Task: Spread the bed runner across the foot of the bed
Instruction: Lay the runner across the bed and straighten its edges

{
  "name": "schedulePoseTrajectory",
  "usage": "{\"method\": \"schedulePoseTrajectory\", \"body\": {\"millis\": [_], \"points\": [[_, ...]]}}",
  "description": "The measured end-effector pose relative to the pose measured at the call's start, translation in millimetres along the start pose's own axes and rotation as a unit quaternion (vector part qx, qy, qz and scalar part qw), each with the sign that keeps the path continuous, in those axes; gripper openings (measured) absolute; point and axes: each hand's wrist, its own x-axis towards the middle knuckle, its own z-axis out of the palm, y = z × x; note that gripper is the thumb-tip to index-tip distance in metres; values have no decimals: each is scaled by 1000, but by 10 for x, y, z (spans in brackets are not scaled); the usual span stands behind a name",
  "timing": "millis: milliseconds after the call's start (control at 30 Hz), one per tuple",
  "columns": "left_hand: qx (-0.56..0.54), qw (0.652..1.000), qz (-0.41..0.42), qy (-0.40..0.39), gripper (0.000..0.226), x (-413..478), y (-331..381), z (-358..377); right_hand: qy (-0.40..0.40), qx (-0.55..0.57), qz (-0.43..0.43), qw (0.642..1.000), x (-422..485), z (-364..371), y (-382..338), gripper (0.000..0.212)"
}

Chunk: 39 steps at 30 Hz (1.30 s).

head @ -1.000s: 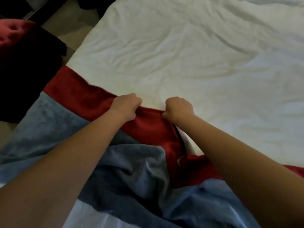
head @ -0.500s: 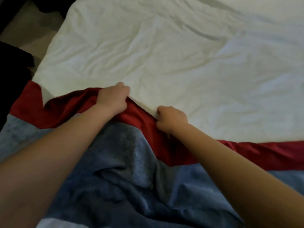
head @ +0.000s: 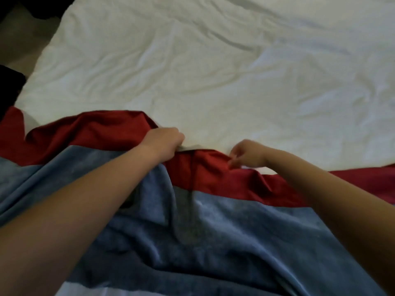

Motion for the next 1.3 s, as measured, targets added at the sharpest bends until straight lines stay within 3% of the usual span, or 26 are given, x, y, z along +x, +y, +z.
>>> {"method": "schedulePoseTrajectory", "body": {"millis": [67, 133, 233, 333, 467, 600, 733, 800, 900, 967, 1033, 1300], "points": [[6, 998, -51, 46, 19, 40, -59, -94, 165, -63, 7, 984, 78, -124, 68, 14], [-6, 990, -99, 98, 17, 135, -60, -229, 308, -101, 25, 946, 96, -282, 69, 18], [-13, 980, -145, 138, 20, 301, 52, -442, 388, -93, 31, 916, 119, -410, 78, 21], [-37, 975, -178, 127, 27, 390, 223, -533, 319, -12, 29, 947, 155, -410, 294, 24], [-80, 987, -111, 81, 35, 471, 643, -468, 87, -40, 59, 994, -57, -442, 760, 30], [-86, 994, -42, 52, 38, 613, 1073, -375, -20, -64, 90, 994, -339, -486, 1135, 21], [-87, 992, -59, 63, 36, 790, 1312, -306, -71, -118, 118, 983, -424, -545, 1380, 18], [-90, 991, -76, 66, 35, 854, 1367, -296, -24, -159, 118, 980, -443, -603, 1509, 21], [-80, 992, -87, 52, 34, 916, 1412, -329, 153, -210, 142, 955, -548, -789, 1698, 30], [-76, 991, -91, 55, 34, 934, 1429, -370, 225, -201, 178, 937, -633, -880, 1816, 28], [-68, 991, -100, 63, 34, 940, 1444, -424, 249, -196, 192, 929, -668, -869, 1873, 28], [-19, 987, -63, 145, 37, 764, 1545, -540, 316, -204, 73, 924, -633, -627, 1396, 51]]}}
